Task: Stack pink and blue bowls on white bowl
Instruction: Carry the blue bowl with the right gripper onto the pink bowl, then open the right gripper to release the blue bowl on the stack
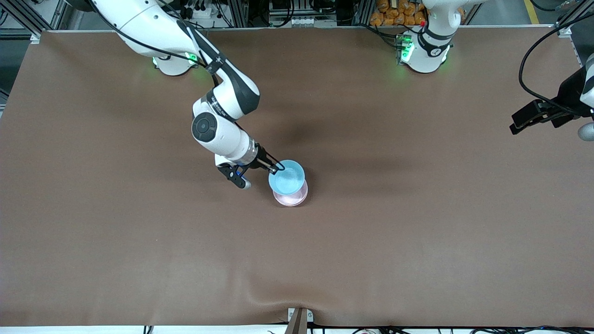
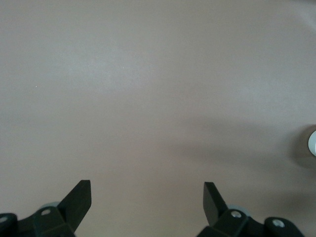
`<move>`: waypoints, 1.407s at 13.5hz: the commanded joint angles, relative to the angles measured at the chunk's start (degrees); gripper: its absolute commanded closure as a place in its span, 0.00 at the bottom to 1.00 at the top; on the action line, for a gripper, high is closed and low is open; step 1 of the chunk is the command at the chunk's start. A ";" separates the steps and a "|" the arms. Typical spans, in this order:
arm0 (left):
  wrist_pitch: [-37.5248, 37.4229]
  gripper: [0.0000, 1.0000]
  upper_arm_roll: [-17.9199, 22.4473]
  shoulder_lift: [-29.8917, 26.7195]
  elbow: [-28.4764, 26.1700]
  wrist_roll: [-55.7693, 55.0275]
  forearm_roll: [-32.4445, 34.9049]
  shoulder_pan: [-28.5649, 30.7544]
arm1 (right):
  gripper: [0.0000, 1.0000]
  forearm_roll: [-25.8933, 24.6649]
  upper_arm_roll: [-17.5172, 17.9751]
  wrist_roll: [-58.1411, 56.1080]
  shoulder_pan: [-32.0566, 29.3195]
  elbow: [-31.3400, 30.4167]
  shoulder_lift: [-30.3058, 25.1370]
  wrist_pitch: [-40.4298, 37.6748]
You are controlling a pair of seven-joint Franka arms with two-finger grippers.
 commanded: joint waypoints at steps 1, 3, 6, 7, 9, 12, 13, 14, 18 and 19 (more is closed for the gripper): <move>0.53 0.00 -0.41 -1.04 -1.04 0.81 -1.02 0.68 | 1.00 -0.26 -2.62 1.98 2.92 3.18 2.18 -0.48; 0.53 0.00 -0.68 -1.04 -1.04 0.81 -1.89 0.59 | 1.00 -0.70 -7.97 2.25 8.27 3.96 2.89 -0.22; 0.53 0.00 -0.68 -1.04 -1.12 0.81 -1.99 0.68 | 1.00 -0.88 -12.55 4.71 13.73 6.51 5.44 -0.22; 0.53 0.00 -0.68 -1.04 -1.21 0.81 -1.99 0.68 | 1.00 -0.79 -12.57 4.79 13.57 7.13 5.62 -0.39; 0.36 0.00 -0.68 -1.04 -1.21 0.81 -1.99 0.68 | 0.01 -0.09 -12.57 4.71 12.60 8.27 5.71 -1.09; 0.36 0.00 -0.68 -1.04 -1.30 0.81 -1.99 0.76 | 0.00 -0.70 -12.57 4.44 12.34 12.47 5.35 -7.38; 0.36 0.00 -0.77 -1.04 -1.30 0.81 -1.99 0.68 | 0.00 -0.61 -12.57 4.44 11.38 15.97 5.18 -13.08; 0.27 0.00 -0.68 -0.96 -1.30 0.81 -1.99 0.68 | 0.00 -0.44 -12.57 4.18 9.63 20.27 5.09 -19.84; 0.53 0.00 -0.68 -0.61 -1.04 0.81 -1.90 0.59 | 0.00 -0.79 -12.48 -8.15 1.20 30.94 3.87 -38.68; 0.53 0.00 -0.77 -0.61 -1.04 0.81 -1.90 0.59 | 0.00 -0.96 -12.65 -15.52 -1.61 31.13 2.56 -41.76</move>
